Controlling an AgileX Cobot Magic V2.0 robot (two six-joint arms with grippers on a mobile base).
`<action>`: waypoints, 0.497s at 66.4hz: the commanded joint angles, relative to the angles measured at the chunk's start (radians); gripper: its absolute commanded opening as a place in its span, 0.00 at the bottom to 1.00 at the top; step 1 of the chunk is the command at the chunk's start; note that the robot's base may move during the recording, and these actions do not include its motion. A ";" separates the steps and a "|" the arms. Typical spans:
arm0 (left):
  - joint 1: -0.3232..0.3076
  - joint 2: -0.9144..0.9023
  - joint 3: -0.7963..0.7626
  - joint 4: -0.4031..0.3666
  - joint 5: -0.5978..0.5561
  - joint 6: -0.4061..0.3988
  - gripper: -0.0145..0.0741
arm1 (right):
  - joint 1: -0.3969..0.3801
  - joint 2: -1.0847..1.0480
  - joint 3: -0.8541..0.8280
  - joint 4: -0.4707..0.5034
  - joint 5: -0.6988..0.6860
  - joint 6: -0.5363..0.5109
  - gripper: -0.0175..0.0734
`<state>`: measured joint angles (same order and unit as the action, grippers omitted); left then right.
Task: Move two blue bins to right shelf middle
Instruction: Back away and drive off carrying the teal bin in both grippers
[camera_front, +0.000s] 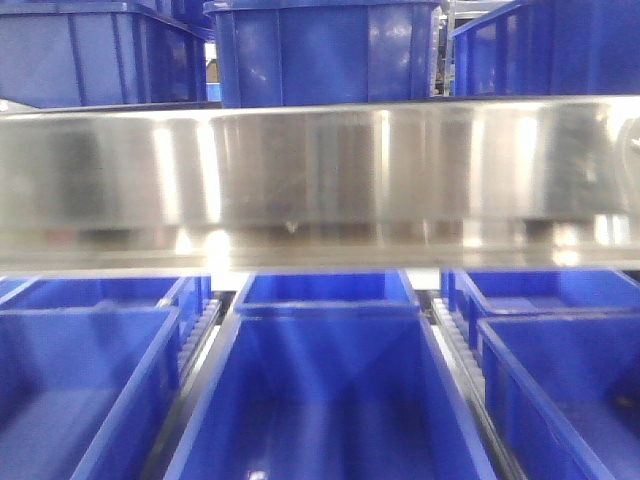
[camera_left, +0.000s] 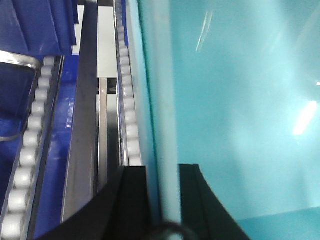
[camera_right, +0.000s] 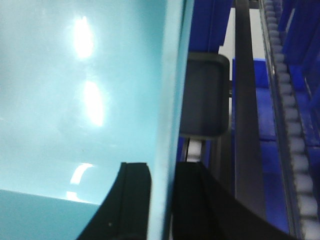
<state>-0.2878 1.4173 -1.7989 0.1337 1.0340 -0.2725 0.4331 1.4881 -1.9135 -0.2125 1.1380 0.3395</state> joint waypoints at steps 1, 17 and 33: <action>0.002 -0.022 -0.018 0.052 -0.091 0.010 0.04 | -0.005 -0.023 -0.020 -0.036 -0.048 -0.017 0.01; 0.002 -0.022 -0.018 0.052 -0.102 0.010 0.04 | -0.005 -0.023 -0.020 -0.036 -0.048 -0.017 0.01; 0.002 -0.022 -0.018 0.052 -0.104 0.010 0.04 | -0.005 -0.023 -0.020 -0.036 -0.048 -0.017 0.01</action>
<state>-0.2898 1.4138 -1.7989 0.1448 1.0318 -0.2725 0.4331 1.4881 -1.9135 -0.2107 1.1347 0.3395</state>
